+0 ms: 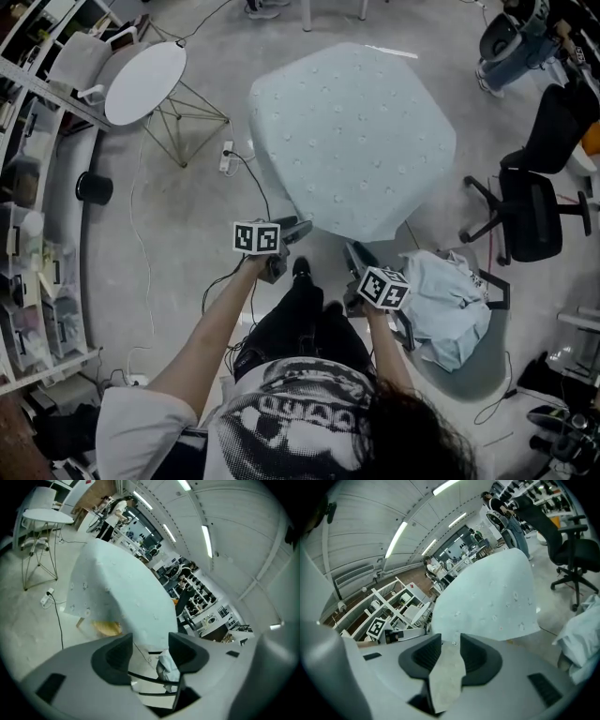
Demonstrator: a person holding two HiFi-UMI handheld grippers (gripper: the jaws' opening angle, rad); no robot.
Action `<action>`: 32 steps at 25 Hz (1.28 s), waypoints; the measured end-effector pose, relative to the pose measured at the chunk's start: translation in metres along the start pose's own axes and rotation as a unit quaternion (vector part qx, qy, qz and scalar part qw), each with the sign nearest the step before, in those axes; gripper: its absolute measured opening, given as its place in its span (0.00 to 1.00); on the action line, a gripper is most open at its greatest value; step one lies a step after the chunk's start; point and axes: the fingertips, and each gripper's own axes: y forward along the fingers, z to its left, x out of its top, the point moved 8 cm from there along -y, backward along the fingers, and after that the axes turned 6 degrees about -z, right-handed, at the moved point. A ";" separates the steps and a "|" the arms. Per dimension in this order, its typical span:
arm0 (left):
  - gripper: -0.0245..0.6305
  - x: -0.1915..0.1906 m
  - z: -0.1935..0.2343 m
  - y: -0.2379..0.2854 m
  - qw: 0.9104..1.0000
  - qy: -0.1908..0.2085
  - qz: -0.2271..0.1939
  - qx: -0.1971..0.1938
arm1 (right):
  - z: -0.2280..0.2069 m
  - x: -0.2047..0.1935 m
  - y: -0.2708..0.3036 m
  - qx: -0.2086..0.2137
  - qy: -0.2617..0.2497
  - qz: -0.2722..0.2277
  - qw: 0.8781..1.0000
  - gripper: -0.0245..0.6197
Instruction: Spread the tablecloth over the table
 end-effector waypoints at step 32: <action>0.16 -0.088 -0.211 -0.149 0.945 0.249 -0.205 -0.061 | 0.105 0.021 -0.180 0.176 -0.170 -0.090 0.965 0.13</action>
